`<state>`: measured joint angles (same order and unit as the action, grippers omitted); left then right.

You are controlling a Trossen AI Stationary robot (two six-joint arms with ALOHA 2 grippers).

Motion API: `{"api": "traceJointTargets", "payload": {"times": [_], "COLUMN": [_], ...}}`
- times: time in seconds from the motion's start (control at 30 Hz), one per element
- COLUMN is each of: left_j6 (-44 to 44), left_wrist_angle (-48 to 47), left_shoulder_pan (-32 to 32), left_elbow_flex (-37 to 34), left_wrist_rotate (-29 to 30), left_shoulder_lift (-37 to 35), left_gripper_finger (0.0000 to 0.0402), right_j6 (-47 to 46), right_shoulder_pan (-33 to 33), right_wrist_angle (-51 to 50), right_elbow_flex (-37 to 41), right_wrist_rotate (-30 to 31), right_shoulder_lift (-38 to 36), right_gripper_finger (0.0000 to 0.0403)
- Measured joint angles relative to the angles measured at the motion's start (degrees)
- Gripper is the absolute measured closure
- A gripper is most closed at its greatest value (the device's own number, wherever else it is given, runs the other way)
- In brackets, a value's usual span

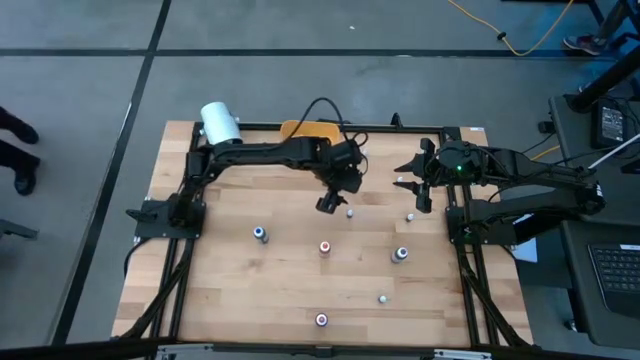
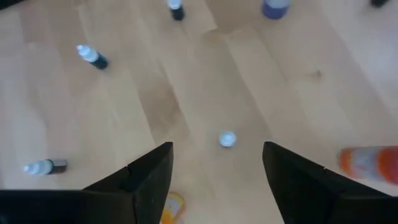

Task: Pick & Place food coloring
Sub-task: Put the left red food coloring bottle into the yellow bin

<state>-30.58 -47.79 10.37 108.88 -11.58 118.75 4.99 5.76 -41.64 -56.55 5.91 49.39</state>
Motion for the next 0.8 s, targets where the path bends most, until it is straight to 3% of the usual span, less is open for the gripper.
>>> {"api": "traceJointTargets", "payload": {"times": [0.8], "left_j6": [-5.8], "left_wrist_angle": [4.7], "left_shoulder_pan": [-2.9], "left_elbow_flex": [0.0], "left_wrist_rotate": [3.3], "left_shoulder_lift": [13.2], "left_gripper_finger": [0.0151], "right_j6": [0.0], "right_shoulder_pan": [0.0], "right_wrist_angle": [0.0], "right_elbow_flex": [0.0], "right_wrist_rotate": [0.0], "right_shoulder_lift": [0.0], "right_gripper_finger": [0.0234]}}
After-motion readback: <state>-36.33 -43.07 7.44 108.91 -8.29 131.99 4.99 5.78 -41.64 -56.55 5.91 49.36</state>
